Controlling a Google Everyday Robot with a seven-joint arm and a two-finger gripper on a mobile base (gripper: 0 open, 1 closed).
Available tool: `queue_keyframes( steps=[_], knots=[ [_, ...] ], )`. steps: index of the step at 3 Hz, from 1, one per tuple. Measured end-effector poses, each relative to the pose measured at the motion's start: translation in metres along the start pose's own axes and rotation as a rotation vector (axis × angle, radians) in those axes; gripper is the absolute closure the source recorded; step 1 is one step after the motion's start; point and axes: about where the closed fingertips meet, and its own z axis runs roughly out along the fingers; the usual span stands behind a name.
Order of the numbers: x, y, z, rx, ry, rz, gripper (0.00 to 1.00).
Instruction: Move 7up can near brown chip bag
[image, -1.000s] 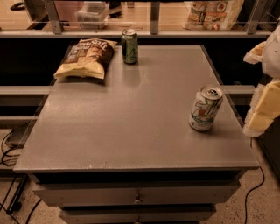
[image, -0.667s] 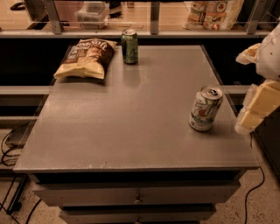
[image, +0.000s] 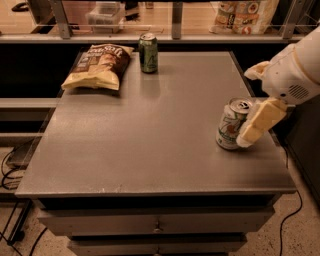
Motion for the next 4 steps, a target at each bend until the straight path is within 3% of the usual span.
queue_keyframes(
  steps=[2,3,4],
  knots=[
    [0.005,-0.013,0.035,-0.012,0.024,0.015,0.42],
    [-0.012,-0.017,0.030,0.001,0.031,-0.017,0.65],
    [-0.052,-0.025,0.018,0.013,0.006,-0.095,0.88]
  ],
)
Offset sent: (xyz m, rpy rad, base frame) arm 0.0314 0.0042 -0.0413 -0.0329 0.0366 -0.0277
